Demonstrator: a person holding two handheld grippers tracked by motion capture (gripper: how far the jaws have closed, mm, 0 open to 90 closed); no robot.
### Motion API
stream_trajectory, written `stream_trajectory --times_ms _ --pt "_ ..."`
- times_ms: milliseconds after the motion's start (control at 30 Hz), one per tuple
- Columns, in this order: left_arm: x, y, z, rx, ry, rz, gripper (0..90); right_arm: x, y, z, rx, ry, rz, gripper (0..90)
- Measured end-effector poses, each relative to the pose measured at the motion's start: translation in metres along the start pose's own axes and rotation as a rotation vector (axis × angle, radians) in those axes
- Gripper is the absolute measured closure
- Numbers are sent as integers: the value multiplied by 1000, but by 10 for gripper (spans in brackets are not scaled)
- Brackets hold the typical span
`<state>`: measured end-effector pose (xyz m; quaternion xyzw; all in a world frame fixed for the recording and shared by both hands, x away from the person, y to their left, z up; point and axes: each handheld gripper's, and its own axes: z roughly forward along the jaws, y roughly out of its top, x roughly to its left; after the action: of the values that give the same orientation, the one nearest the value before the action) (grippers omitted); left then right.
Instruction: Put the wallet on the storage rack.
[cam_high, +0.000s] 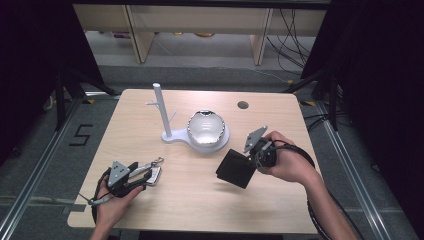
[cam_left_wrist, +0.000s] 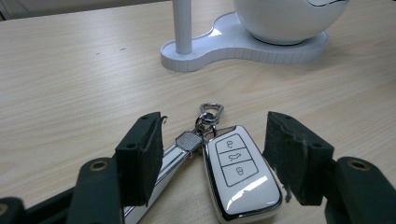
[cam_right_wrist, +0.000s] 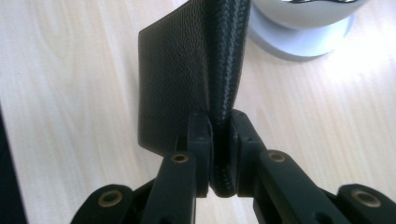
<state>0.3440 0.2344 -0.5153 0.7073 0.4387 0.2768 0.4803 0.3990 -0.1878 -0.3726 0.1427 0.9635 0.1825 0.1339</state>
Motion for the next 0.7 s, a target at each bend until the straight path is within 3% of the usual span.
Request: stream_trajectory --times_ms 167,200,233,267,300,400,467,600,633,700 --pt "0 0 0 0 1 1 368 -2 0 -3 -27 -75 -7 819" --pt "0 0 0 -1 2 0 368 -4 0 -3 -38 -83 -33 818" --pt "0 -1 0 -1 2 -2 368 -3 0 -4 -35 -80 -12 818" --pt "0 -1 0 -4 2 -3 368 -5 1 -4 -37 -89 -35 818" --pt "0 -1 0 -2 2 -2 368 -4 0 -4 -34 -93 -16 818" --pt "0 -1 0 -1 2 -2 368 -7 0 -5 -25 -133 -70 818" --pt "0 -1 0 -1 3 -1 368 -7 1 -6 -25 -152 -51 818" --pt "0 -1 0 -4 1 -4 368 -8 3 -6 -22 -178 -81 818" --pt "0 -1 0 -2 2 -2 368 -7 3 -7 -21 -188 -66 818" --pt "-1 -2 0 0 6 -3 368 -8 4 -7 -31 -204 -94 818"
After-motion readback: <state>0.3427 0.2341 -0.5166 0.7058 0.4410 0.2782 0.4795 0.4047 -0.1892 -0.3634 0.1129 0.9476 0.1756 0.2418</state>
